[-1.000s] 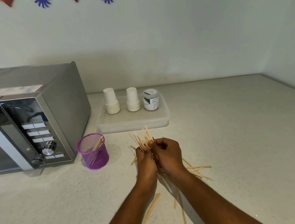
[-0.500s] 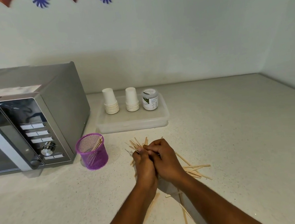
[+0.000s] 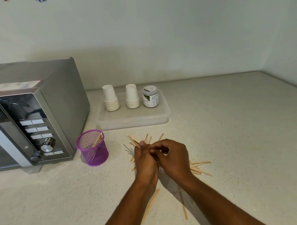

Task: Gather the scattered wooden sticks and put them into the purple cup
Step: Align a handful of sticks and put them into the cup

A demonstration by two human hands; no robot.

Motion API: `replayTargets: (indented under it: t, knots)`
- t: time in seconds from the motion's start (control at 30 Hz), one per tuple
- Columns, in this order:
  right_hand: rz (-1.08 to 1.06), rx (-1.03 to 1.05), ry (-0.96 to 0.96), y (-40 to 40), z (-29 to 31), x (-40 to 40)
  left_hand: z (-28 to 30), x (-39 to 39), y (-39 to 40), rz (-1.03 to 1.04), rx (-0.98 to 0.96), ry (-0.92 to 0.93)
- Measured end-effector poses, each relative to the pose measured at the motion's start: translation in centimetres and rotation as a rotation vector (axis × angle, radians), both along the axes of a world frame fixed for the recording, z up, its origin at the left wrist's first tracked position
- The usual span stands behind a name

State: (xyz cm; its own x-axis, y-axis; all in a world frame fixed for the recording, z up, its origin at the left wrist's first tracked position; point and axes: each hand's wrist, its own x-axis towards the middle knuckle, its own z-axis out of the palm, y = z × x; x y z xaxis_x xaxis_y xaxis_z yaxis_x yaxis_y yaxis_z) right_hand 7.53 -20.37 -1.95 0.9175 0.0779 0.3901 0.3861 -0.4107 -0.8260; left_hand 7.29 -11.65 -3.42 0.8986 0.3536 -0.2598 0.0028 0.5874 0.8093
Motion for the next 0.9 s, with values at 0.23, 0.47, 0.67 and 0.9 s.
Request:
replayTargets:
  t: [0.23,0.47,0.67,0.9]
  knots:
    - [-0.252,0.428,0.391,-1.7,-0.1,-0.2,2.6,0.4,1.0,0.038,-0.227,-0.089]
    - [-0.078,1.16,0.773,-0.3,0.0,-0.4,3.8,-0.4,-1.2,-0.012,-0.047,-0.24]
    - [-0.051,1.405,0.816,0.1,0.5,0.4,3.2,-0.6,-1.6,0.019,0.11,-0.237]
    - [0.046,1.672,0.873,1.3,1.4,-0.1,4.3,-1.2,-3.3,0.02,0.119,-0.264]
